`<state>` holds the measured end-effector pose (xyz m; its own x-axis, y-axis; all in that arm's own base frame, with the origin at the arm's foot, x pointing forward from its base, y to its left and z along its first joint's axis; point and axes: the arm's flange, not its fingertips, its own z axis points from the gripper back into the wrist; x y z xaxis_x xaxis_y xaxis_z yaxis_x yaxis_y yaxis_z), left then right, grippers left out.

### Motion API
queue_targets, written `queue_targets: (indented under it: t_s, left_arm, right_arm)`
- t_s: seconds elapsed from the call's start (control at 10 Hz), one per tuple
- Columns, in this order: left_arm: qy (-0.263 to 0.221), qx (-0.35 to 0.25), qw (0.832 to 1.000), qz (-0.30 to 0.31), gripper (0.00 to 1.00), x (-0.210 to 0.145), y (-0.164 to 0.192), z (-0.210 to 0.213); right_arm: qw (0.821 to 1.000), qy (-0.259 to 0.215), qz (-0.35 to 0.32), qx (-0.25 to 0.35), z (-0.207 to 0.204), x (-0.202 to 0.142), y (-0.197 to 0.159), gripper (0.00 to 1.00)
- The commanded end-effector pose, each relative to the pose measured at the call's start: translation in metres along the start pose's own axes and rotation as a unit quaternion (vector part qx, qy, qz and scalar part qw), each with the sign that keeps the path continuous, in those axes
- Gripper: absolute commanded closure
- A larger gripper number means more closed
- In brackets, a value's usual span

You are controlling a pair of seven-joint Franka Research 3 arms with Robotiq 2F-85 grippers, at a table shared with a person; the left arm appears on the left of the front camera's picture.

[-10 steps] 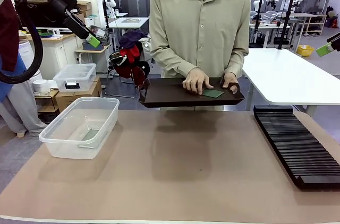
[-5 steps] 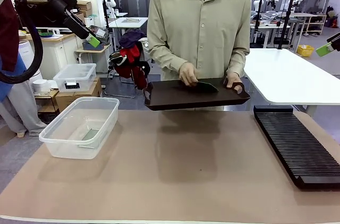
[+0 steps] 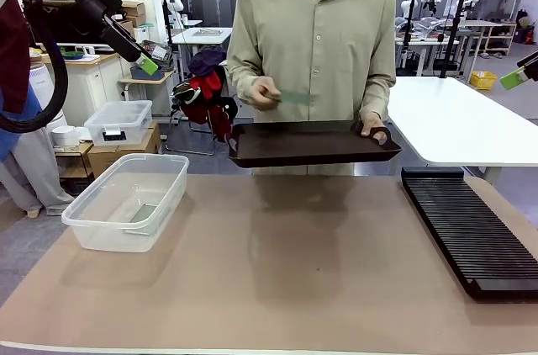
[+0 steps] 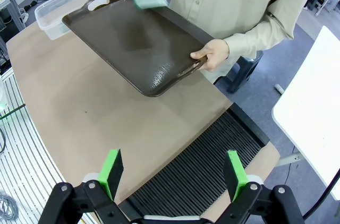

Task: Sort PCBs into racks and boxes based on the side picked up.
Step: Pick up the Blank PCB handed by the Human.

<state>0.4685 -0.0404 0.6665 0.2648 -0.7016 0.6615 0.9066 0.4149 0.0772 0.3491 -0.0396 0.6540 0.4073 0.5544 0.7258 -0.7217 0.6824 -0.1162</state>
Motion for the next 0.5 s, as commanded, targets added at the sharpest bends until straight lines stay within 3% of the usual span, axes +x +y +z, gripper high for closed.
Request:
queue_targets:
  t_s: [0.0,0.4]
  left_arm:
    - [0.000,-0.001,1.000,0.001,0.00,0.0005,-0.0004,-0.0007]
    - [0.000,-0.001,1.000,0.001,0.00,0.0005,-0.0004,-0.0007]
  right_arm:
    - [1.000,-0.002,0.000,0.006,-0.0014,0.0003,0.0006,0.00]
    - [1.000,-0.002,0.000,0.006,-0.0014,0.0003,0.0006,0.00]
